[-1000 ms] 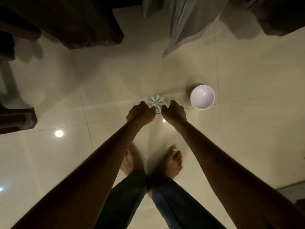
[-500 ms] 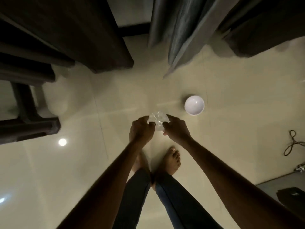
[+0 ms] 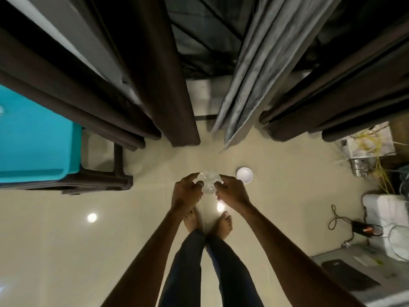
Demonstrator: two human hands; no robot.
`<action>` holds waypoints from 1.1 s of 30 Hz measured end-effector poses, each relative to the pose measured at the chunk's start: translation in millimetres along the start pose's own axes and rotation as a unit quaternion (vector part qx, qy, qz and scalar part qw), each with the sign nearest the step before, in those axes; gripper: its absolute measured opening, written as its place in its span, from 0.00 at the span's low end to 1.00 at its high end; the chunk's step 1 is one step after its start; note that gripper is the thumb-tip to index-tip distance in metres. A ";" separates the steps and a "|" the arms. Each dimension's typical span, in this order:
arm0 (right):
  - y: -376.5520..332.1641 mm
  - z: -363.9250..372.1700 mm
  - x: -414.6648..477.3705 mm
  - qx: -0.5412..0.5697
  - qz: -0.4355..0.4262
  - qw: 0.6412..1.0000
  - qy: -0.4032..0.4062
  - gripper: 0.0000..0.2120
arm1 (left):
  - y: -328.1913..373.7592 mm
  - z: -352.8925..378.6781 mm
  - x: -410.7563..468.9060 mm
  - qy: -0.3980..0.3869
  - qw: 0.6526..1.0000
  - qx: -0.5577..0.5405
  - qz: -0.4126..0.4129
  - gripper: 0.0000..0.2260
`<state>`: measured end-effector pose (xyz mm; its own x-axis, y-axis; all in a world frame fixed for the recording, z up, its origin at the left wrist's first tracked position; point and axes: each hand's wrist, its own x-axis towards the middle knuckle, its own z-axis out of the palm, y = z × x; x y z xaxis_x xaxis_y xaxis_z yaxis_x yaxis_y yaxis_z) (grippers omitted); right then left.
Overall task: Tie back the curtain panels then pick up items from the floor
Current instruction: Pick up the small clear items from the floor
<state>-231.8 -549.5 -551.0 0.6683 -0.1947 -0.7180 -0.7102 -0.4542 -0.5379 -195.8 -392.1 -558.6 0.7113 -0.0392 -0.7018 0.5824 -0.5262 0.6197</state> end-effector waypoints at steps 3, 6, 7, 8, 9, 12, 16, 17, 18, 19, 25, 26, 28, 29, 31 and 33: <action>-23.8 -12.1 -45.3 0.044 0.013 0.999 0.030 0.22 | 24.9 -11.8 -51.2 0.031 0.999 0.007 0.007 0.18; -41.0 -10.5 -95.4 0.108 0.031 0.992 0.054 0.21 | 40.2 -25.5 -103.2 0.065 0.997 0.030 0.007 0.18; -38.6 -4.4 -100.8 0.127 0.045 0.989 0.061 0.19 | 38.8 -22.7 -109.4 0.064 0.997 0.045 0.004 0.19; -43.1 -2.2 -112.0 0.142 0.051 0.986 0.069 0.17 | 41.9 -26.3 -121.1 0.074 0.996 0.056 0.008 0.19; -49.7 -1.0 -125.8 0.153 0.054 0.984 0.070 0.16 | 45.0 -33.1 -134.4 0.086 0.994 0.062 0.013 0.19; -65.0 8.6 -158.9 0.174 0.042 0.981 0.071 0.08 | 45.4 -43.5 -163.9 0.121 0.991 0.053 0.028 0.19; -83.2 26.0 -185.5 0.183 0.045 0.979 0.082 0.08 | 36.4 -64.5 -186.5 0.153 0.988 0.010 0.030 0.19; -87.7 30.8 -191.2 0.179 0.046 0.979 0.082 0.08 | 33.9 -71.9 -191.4 0.160 0.987 -0.002 0.027 0.19; -93.7 35.1 -194.5 0.170 0.041 0.981 0.080 0.07 | 31.3 -81.0 -194.8 0.166 0.986 -0.011 0.022 0.19; -101.4 39.7 -196.0 0.156 0.033 0.984 0.076 0.08 | 28.8 -91.3 -196.3 0.172 0.985 -0.017 0.019 0.19; -172.1 82.3 -208.2 0.133 -0.039 0.987 0.082 0.09 | 8.4 -170.4 -196.3 0.198 0.977 -0.059 0.060 0.12; -180.9 91.8 -209.7 0.136 -0.041 0.986 0.085 0.08 | 7.4 -183.2 -196.5 0.208 0.974 -0.060 0.066 0.12; -199.3 117.1 -215.6 0.144 -0.045 0.985 0.089 0.08 | -1.3 -214.4 -198.2 0.222 0.971 -0.050 0.075 0.12; -209.0 132.2 -219.0 0.150 -0.044 0.983 0.092 0.07 | -8.2 -232.8 -199.3 0.225 0.971 -0.040 0.075 0.12; -228.3 162.8 -225.1 0.155 -0.045 0.983 0.090 0.06 | -25.9 -268.0 -198.8 0.225 0.970 -0.042 0.081 0.12; -245.4 192.0 -228.5 0.155 -0.052 0.983 0.083 0.06 | -44.5 -297.9 -196.2 0.227 0.969 -0.050 0.087 0.12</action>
<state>-252.7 -226.6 -339.8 0.7489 -0.3122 -0.5845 -0.6529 -0.1970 -0.7314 -244.0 -107.9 -343.8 0.8886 0.2692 -0.3713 0.4574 -0.4601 0.7610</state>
